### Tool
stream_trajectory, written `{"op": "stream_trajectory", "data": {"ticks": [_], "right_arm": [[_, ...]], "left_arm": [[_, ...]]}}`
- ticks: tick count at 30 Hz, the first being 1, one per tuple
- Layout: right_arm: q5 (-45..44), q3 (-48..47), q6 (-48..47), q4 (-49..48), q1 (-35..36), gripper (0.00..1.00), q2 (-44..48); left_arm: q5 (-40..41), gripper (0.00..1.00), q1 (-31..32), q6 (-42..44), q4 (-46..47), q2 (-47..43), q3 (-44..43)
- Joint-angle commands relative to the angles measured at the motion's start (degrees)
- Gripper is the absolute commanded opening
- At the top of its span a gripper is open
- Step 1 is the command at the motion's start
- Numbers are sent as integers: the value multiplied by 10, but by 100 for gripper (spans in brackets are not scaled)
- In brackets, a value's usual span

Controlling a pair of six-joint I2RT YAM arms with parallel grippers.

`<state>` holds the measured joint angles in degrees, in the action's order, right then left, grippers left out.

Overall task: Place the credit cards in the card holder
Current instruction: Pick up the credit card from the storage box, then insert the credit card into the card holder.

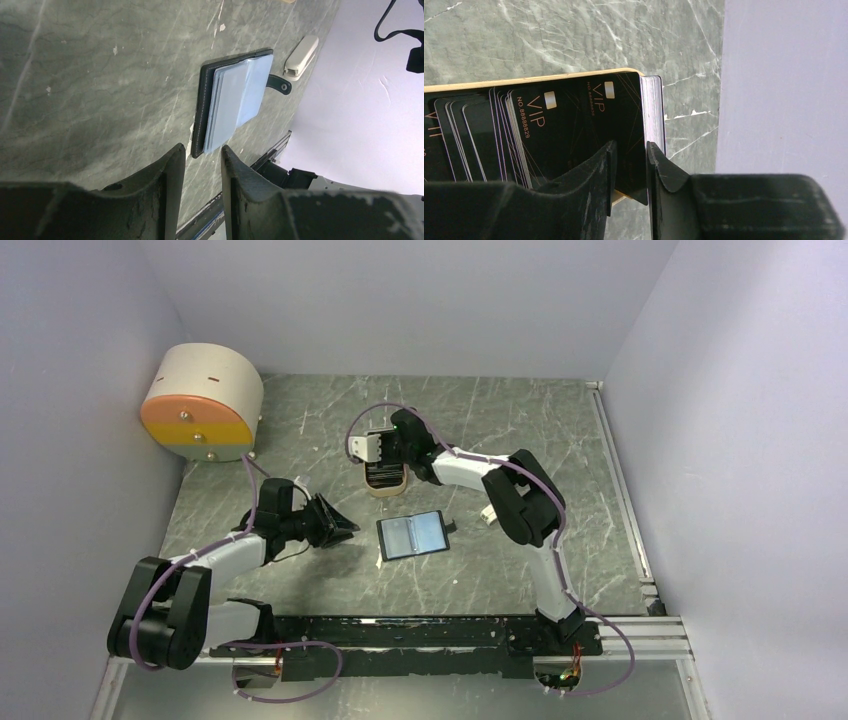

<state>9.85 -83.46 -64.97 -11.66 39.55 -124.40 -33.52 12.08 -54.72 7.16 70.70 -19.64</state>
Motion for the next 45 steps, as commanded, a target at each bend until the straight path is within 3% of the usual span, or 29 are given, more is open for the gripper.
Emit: {"op": "stream_trajectory", "data": {"ticks": [1, 12, 20, 23, 28, 30, 39, 45], "right_arm": [[-1, -5, -3, -7, -3, 30, 29], [25, 32, -4, 60, 2, 1, 82], [61, 84, 67, 107, 15, 0, 179], [43, 91, 198, 98, 15, 0, 212], [70, 83, 396, 165, 12, 0, 259], [86, 118, 517, 143, 11, 0, 290], [163, 301, 893, 12, -18, 0, 383], [202, 379, 1035, -24, -24, 0, 366]], "left_arm": [[-12, 38, -6, -1, 17, -11, 5], [-11, 38, -6, -3, 18, -15, 11], [-7, 38, -6, 4, 4, -23, 4], [-5, 36, -6, 10, -6, -31, 0], [-25, 36, -5, 20, -9, -35, -5], [-25, 36, -5, 25, -13, -37, -7], [-33, 30, 5, 23, 3, -26, -12], [-16, 31, 34, 8, 20, -13, -14]]}}
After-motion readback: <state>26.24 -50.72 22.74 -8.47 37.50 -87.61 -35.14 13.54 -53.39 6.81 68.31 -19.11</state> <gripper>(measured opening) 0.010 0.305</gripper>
